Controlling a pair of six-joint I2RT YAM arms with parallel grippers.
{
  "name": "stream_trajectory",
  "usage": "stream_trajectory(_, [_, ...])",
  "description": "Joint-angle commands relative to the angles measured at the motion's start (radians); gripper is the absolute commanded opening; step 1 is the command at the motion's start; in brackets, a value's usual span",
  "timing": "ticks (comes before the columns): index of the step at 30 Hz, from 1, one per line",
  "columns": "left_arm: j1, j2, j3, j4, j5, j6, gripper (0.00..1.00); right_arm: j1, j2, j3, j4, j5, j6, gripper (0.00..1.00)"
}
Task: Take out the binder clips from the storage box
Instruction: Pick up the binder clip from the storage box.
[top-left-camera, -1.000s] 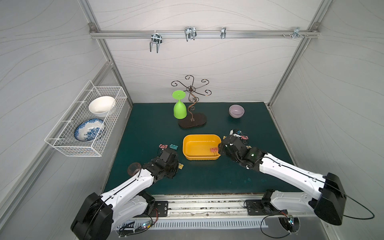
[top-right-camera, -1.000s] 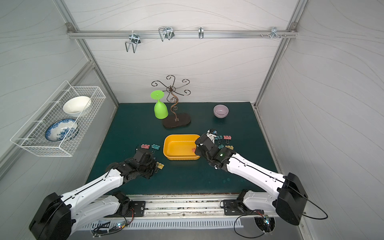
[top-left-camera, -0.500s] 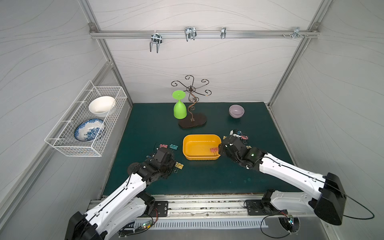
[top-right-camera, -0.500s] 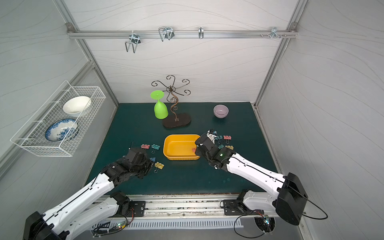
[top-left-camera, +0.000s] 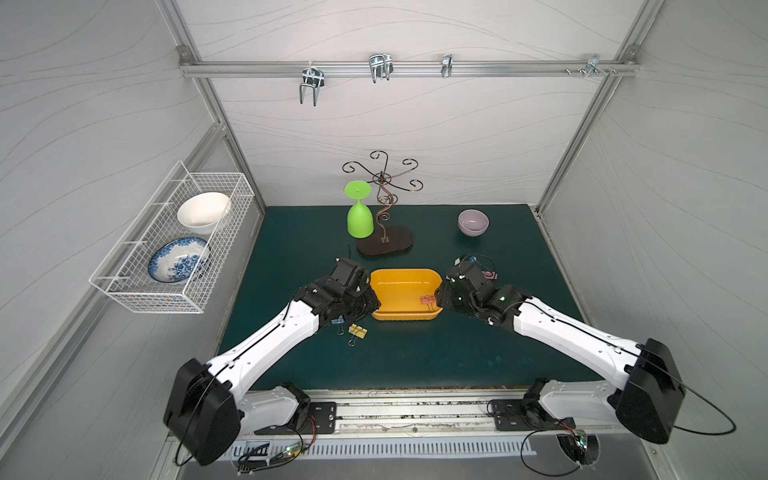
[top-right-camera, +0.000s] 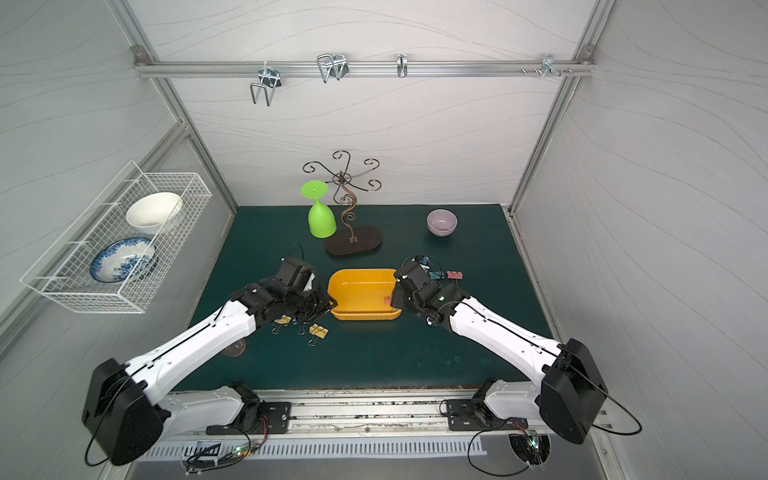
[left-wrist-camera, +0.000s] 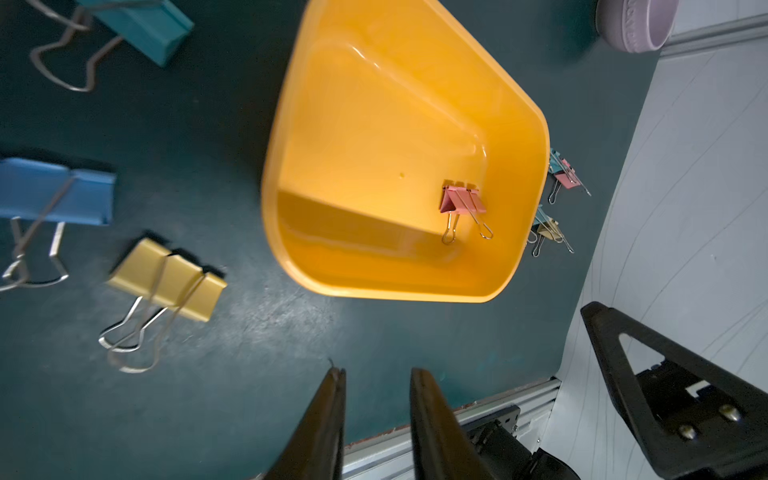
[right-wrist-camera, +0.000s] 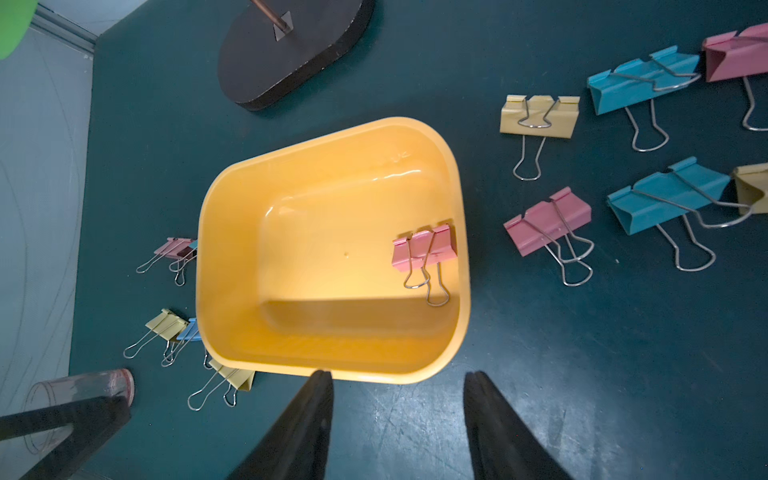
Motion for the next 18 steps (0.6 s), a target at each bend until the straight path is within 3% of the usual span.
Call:
stream_trajectory(1, [-0.028,0.096,0.103,0.032,0.089,0.053,0.32,-0.012,-0.047,-0.016,-0.024,0.002,0.008,0.54])
stream_trajectory(7, [-0.073,0.256,0.208,0.088,0.105,0.003,0.33,-0.028,-0.104,-0.059,-0.019,0.021,0.025,0.55])
stream_trajectory(14, [-0.106,0.414,0.305,0.155,0.142,-0.055,0.32,-0.031,-0.14,-0.103,0.016,0.049,0.04,0.73])
stream_trajectory(18, [-0.11,0.482,0.296,0.249,0.17,-0.172,0.34,-0.031,-0.141,-0.104,0.014,0.064,0.038,0.8])
